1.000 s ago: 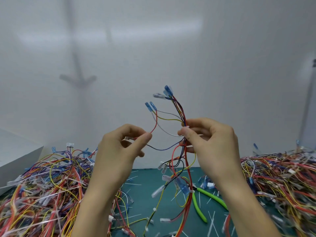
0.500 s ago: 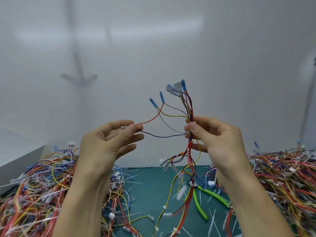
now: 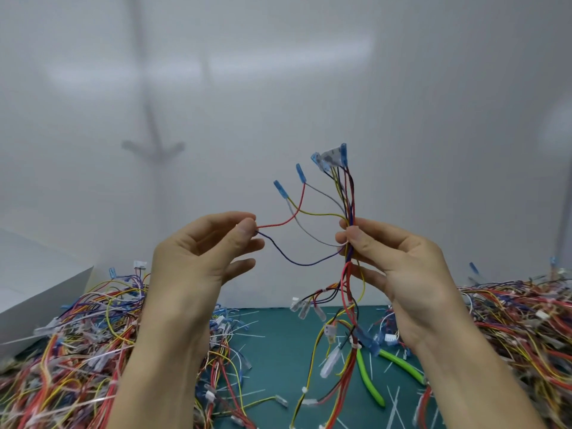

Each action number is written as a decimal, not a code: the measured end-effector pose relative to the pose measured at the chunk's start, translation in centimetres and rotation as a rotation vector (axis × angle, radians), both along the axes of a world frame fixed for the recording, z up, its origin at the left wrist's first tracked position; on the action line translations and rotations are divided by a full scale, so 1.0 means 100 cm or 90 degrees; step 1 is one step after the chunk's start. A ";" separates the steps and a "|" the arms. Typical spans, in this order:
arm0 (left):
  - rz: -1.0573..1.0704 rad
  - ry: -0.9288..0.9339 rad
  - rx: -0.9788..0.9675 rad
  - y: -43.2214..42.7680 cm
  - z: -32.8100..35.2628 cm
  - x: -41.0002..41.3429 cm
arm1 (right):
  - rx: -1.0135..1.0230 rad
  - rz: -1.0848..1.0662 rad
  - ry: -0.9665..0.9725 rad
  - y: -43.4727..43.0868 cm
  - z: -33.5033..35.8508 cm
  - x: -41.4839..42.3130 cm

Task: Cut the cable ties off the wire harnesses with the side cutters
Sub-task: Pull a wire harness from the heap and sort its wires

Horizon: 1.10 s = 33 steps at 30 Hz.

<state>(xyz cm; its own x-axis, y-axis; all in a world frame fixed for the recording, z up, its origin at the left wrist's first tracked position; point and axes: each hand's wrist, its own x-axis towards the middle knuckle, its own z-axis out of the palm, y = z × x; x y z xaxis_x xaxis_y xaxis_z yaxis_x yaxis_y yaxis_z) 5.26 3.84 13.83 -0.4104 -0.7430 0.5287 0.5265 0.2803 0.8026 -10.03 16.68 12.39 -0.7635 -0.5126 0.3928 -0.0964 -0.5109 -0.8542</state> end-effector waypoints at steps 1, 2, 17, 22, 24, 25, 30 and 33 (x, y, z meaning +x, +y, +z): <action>-0.001 0.007 0.006 0.001 0.001 -0.001 | 0.004 0.003 -0.003 -0.001 0.000 0.001; -0.002 0.013 0.012 0.002 0.001 -0.002 | 0.009 0.006 -0.005 -0.003 0.000 0.002; -0.025 -0.025 0.112 0.010 -0.011 -0.019 | 0.008 -0.006 -0.045 0.003 -0.002 0.011; -0.056 -0.024 0.147 0.018 -0.016 -0.022 | 0.016 0.000 -0.057 0.008 -0.003 0.014; -0.069 -0.024 0.150 0.020 -0.015 -0.022 | 0.019 0.003 -0.058 0.010 -0.002 0.015; -0.074 -0.024 0.150 0.022 -0.014 -0.021 | 0.018 0.005 -0.059 0.011 -0.001 0.015; -0.099 -0.038 0.136 0.027 -0.013 -0.019 | 0.001 0.022 -0.074 0.016 0.002 0.017; -0.111 -0.051 0.124 0.029 -0.012 -0.018 | -0.006 0.037 -0.078 0.017 0.005 0.019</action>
<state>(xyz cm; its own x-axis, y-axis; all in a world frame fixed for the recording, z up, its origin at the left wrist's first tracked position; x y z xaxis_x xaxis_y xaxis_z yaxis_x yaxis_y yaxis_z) 3.41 6.72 12.64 -0.5755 -0.7420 0.3439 0.4866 0.0273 0.8732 -8.09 18.42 12.90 -0.7751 -0.5544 0.3032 0.0386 -0.5204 -0.8530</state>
